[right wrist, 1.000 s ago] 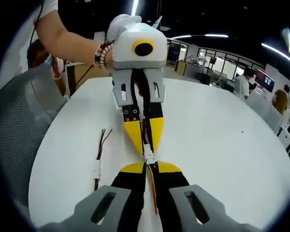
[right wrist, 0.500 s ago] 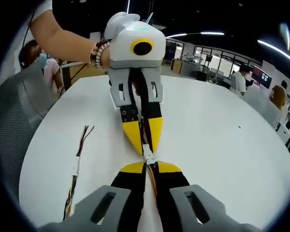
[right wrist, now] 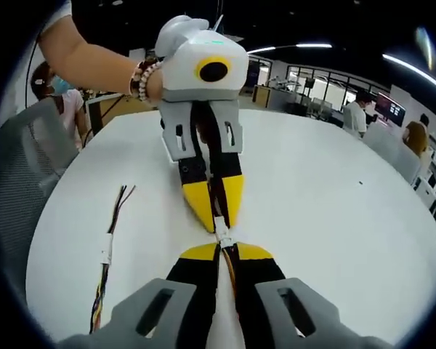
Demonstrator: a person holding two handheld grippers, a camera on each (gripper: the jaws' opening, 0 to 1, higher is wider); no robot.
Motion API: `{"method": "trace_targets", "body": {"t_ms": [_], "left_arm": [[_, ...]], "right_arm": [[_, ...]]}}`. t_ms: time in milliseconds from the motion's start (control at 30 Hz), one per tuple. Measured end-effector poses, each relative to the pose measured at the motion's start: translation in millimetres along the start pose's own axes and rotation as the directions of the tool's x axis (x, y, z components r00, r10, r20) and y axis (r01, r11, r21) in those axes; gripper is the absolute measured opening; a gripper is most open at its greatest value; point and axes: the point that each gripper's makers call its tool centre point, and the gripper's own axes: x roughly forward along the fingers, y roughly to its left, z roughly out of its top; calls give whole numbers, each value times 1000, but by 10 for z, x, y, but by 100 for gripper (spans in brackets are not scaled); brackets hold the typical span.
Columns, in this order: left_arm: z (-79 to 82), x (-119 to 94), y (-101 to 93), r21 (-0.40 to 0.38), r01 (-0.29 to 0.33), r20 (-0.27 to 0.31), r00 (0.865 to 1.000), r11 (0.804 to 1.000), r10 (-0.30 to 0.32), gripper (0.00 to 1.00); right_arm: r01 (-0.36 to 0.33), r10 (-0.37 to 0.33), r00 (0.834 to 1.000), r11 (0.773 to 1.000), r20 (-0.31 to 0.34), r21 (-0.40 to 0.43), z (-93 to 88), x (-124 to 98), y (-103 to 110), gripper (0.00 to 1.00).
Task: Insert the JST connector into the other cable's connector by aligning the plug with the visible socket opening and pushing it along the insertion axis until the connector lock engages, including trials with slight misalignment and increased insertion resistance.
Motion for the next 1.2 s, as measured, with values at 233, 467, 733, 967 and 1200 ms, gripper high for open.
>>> {"method": "trace_targets", "body": {"t_ms": [233, 467, 733, 967, 1200], "left_arm": [[-10, -13, 7, 6, -1, -2, 1000, 1000, 1, 1], [-24, -28, 18, 5, -5, -5, 1000, 1000, 5, 2], [-47, -61, 15, 19, -18, -28, 999, 1000, 18, 6], [-8, -270, 43, 11, -80, -23, 997, 997, 80, 13], [12, -430, -141, -31, -112, 30, 993, 993, 113, 15]], "right_arm": [[0, 0, 1000, 999, 13, 34, -2, -7, 0, 5], [5, -6, 1000, 999, 12, 44, -8, -15, -15, 7], [21, -21, 1000, 998, -1, 55, -19, -44, -54, 9], [46, -48, 998, 998, 33, 48, 92, -250, -68, 10], [45, -48, 998, 998, 43, 53, 74, -448, 89, 14]]}}
